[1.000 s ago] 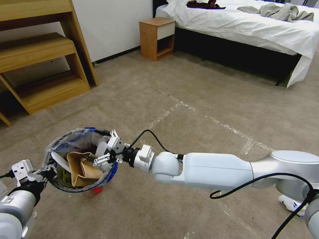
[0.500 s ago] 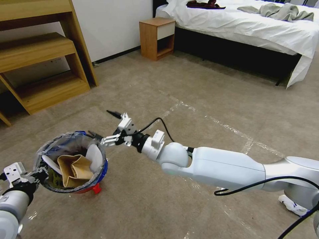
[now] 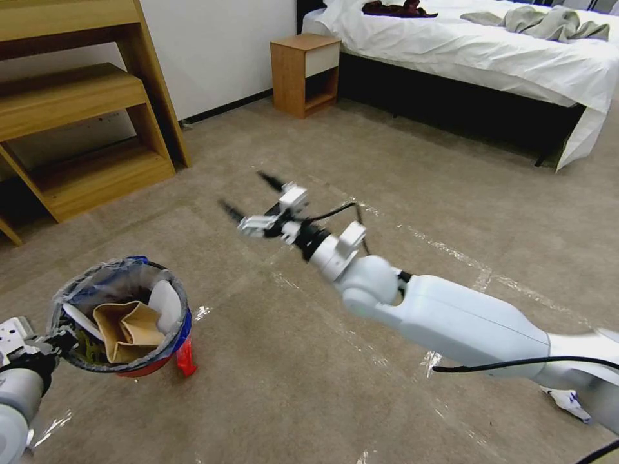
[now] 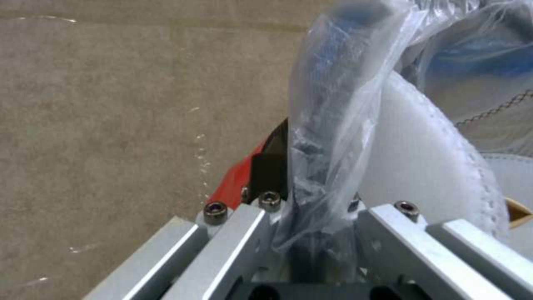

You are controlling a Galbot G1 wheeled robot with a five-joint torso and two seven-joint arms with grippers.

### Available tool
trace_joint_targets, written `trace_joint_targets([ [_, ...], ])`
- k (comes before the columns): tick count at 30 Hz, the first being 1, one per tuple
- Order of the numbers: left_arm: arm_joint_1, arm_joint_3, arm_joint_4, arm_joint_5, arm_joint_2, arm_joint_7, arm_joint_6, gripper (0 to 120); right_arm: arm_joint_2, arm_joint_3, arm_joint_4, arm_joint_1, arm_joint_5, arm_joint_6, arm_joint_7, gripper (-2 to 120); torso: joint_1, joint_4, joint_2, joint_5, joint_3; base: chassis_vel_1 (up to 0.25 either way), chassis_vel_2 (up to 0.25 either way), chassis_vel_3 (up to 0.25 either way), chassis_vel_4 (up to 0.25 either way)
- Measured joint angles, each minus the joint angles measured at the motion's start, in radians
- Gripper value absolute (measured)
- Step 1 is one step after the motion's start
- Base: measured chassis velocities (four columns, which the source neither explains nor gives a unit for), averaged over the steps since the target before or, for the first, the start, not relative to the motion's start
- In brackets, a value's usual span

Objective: Pick up the trash bin and place the garbage on the floor into it.

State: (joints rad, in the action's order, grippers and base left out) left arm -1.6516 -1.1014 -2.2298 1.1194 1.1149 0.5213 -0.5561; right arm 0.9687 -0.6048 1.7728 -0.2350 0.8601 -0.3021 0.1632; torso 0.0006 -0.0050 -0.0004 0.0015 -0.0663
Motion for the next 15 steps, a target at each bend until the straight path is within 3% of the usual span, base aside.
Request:
trace_joint_targets([
  [2, 0.015, -0.001, 0.021, -0.004, -0.003, 0.0, 0.001, 1, -0.025, 0.139, 0.003, -0.084, -0.006, 0.007, 0.0, 100, 0.0, 0.0002, 0.0, -0.0002, 0.0, 0.0, 0.0, 0.0, 0.0],
  [6, 0.033, -0.008, 0.044, -0.005, -0.005, 0.0, 0.002, 1, -0.047, 0.274, 0.013, -0.184, -0.011, 0.015, 0.001, 100, 0.0, -0.0004, 0.0, 0.0001, 0.0, 0.0, 0.0, 0.0, 0.0],
  [15, 0.043, -0.027, 0.072, -0.016, 0.005, 0.001, 0.003, 1, -0.058, 0.502, 0.029, -0.321, -0.045, 0.029, 0.041, 100, 0.0, 0.0001, 0.0, -0.0001, 0.0, 0.0, 0.0, 0.0, 0.0],
])
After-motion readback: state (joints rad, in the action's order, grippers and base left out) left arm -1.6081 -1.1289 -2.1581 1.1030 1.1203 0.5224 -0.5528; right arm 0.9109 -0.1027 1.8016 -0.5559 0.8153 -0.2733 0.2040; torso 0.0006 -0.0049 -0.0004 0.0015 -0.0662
